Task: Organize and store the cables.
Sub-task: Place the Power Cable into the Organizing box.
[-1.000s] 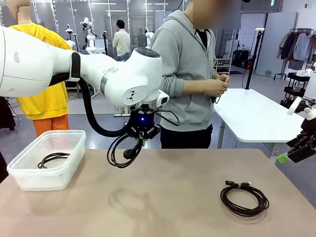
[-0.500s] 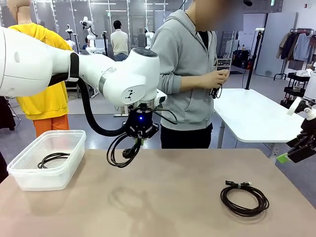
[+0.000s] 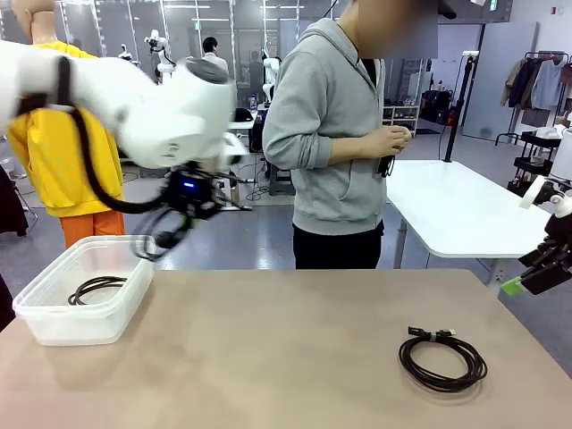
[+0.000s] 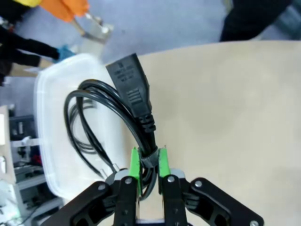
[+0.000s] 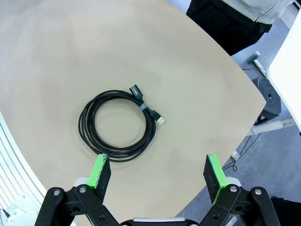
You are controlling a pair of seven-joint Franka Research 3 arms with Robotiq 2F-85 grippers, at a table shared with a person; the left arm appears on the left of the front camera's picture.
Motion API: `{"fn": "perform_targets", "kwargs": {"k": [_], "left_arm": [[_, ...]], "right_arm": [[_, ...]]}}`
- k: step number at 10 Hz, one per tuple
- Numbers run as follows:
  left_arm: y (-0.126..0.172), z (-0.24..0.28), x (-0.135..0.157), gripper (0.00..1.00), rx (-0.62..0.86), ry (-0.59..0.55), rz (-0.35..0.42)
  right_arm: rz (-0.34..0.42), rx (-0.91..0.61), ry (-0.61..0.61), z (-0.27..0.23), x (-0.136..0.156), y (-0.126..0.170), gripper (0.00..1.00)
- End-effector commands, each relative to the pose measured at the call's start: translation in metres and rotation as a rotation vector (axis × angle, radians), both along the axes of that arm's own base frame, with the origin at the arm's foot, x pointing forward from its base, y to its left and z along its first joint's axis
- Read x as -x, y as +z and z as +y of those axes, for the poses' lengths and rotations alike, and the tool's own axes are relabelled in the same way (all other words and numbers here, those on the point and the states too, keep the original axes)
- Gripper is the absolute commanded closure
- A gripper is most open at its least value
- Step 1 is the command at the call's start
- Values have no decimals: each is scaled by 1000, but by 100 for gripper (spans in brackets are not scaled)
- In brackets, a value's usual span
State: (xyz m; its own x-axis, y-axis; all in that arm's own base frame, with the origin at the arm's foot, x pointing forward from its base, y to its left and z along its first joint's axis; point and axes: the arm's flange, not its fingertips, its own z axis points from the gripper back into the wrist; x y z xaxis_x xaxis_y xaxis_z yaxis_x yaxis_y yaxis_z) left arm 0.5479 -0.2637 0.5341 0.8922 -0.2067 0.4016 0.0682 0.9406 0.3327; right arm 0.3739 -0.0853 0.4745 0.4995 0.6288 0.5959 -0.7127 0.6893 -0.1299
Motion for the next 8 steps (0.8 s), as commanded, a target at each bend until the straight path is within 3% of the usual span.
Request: {"fn": "perform_targets", "kwargs": {"k": [1, 4, 6, 7, 8], "left_arm": [[-1, 81, 33, 82, -18, -48, -95], [-14, 181, 47, 82, -79, -62, -117], [-15, 203, 45, 82, -45, -45, -107], [-7, 202, 47, 82, -5, 15, -126], [-20, 208, 46, 82, -71, -23, -92]], "right_arm": [[20, 2, -18, 3, 0, 1, 0], [20, 2, -18, 3, 0, 1, 0], [20, 2, -18, 3, 0, 1, 0], [20, 2, -18, 3, 0, 1, 0], [20, 2, -18, 3, 0, 1, 0]]}}
